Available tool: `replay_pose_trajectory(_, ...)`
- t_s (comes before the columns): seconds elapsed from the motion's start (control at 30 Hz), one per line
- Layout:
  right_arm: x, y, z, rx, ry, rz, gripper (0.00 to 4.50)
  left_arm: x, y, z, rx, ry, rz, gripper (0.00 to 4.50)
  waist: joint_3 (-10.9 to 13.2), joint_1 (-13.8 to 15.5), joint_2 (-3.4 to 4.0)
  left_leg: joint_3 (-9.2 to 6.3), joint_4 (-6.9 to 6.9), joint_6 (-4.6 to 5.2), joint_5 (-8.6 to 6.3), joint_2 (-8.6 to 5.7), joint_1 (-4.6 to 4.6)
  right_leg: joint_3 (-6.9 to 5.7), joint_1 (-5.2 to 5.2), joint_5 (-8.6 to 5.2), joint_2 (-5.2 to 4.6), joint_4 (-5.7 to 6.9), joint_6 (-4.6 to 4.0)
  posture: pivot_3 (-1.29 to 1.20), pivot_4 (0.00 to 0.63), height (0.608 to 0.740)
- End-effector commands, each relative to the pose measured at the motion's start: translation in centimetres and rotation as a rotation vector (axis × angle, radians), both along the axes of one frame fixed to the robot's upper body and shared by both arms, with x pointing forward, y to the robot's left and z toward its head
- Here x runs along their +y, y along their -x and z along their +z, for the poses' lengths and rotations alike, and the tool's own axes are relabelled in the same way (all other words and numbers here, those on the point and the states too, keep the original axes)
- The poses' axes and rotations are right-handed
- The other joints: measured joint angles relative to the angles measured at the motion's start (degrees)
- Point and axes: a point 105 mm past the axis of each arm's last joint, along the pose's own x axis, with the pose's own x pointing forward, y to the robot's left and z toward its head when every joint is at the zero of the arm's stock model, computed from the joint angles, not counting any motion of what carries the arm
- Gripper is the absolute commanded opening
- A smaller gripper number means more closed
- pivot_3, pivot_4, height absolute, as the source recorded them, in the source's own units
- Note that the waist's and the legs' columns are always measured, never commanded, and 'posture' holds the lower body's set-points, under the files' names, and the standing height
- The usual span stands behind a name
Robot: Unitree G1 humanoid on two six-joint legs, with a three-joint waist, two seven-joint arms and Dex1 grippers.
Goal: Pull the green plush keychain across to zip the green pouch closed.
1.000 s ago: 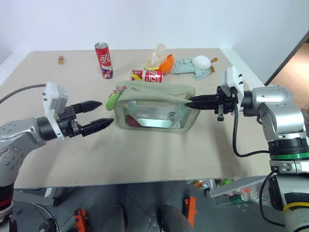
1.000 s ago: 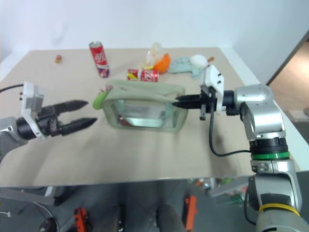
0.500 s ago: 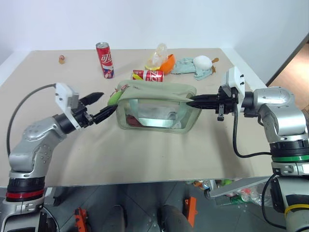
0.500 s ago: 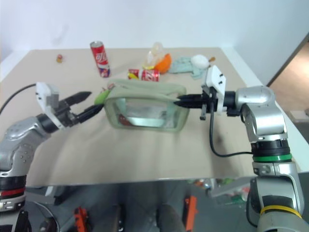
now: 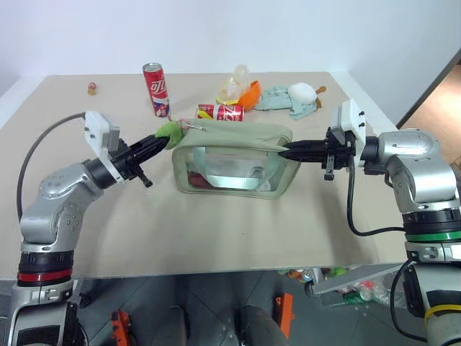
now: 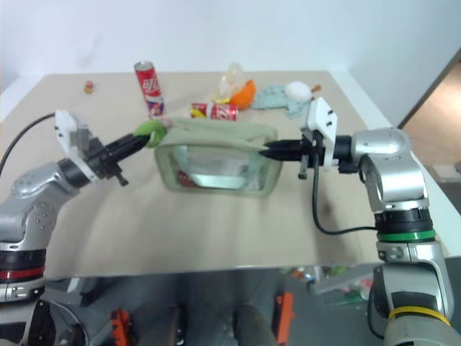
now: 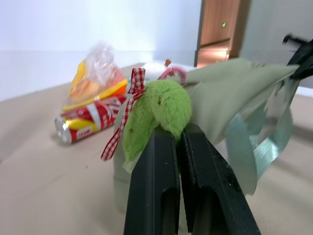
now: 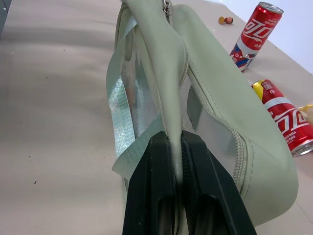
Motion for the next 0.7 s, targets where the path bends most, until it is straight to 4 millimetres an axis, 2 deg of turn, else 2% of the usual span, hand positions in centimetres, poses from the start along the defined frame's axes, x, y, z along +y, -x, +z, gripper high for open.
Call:
replay_pose_trajectory(0.03, -0.2, 0.2, 1.5, -0.061, -0.001, 0.004, 0.0, -0.9, 0.7, 3.7, -0.132, -0.022, -0.042, 0.02, 0.0, 0.0, 0.0, -0.03, 0.0, 0.0, 0.0, 0.0, -0.01, -0.02, 0.0, 0.0, 0.0, 0.0, 0.0, 0.0, 0.15, 0.74)
replay_pose_trajectory(0.17, -0.2, 0.1, 1.4, -0.058, 0.004, 0.005, 0.0, -4.3, 0.3, 5.1, -0.189, -0.057, -0.151, 0.02, 0.0, 0.1, 0.0, -0.07, 0.05, -0.01, 0.01, -0.03, -0.01, -0.06, 0.06, 0.01, -0.01, 0.0, 0.01, 0.0, 0.15, 0.74)
replay_pose_trajectory(0.37, -0.1, 0.0, 1.2, -0.058, 0.017, 0.011, 0.0, -9.9, -0.8, 4.1, -0.221, -0.17, -0.316, 0.02, 0.0, 0.0, 0.0, -0.06, 0.12, -0.01, 0.01, -0.1, 0.01, -0.01, 0.11, 0.05, -0.02, -0.01, 0.1, 0.0, 0.15, 0.74)
replay_pose_trajectory(0.47, 0.0, 0.1, 1.2, -0.059, 0.017, 0.014, 0.0, -11.4, -1.1, 3.1, -0.205, -0.246, -0.371, 0.02, 0.0, 0.0, 0.0, -0.06, 0.09, -0.01, 0.01, -0.09, 0.01, 0.0, 0.07, 0.06, 0.01, 0.0, 0.08, 0.0, 0.15, 0.74)
replay_pose_trajectory(0.57, 0.1, 0.2, 1.2, -0.064, 0.018, 0.015, 0.0, -11.5, -1.1, 2.0, -0.153, -0.329, -0.421, 0.02, 0.0, 0.0, 0.0, -0.09, 0.05, 0.0, 0.01, -0.09, 0.0, -0.01, 0.07, 0.05, 0.01, 0.0, 0.08, 0.0, 0.15, 0.74)
replay_pose_trajectory(0.7, 0.1, 0.3, 1.3, -0.069, 0.016, 0.012, 0.0, -11.0, -1.1, 3.0, -0.153, -0.325, -0.418, 1.35, 0.0, 0.0, 0.0, -0.09, 0.08, 0.0, 0.0, -0.12, -0.02, 0.0, 0.08, 0.04, -0.02, 0.0, 0.09, 0.0, 0.15, 0.74)
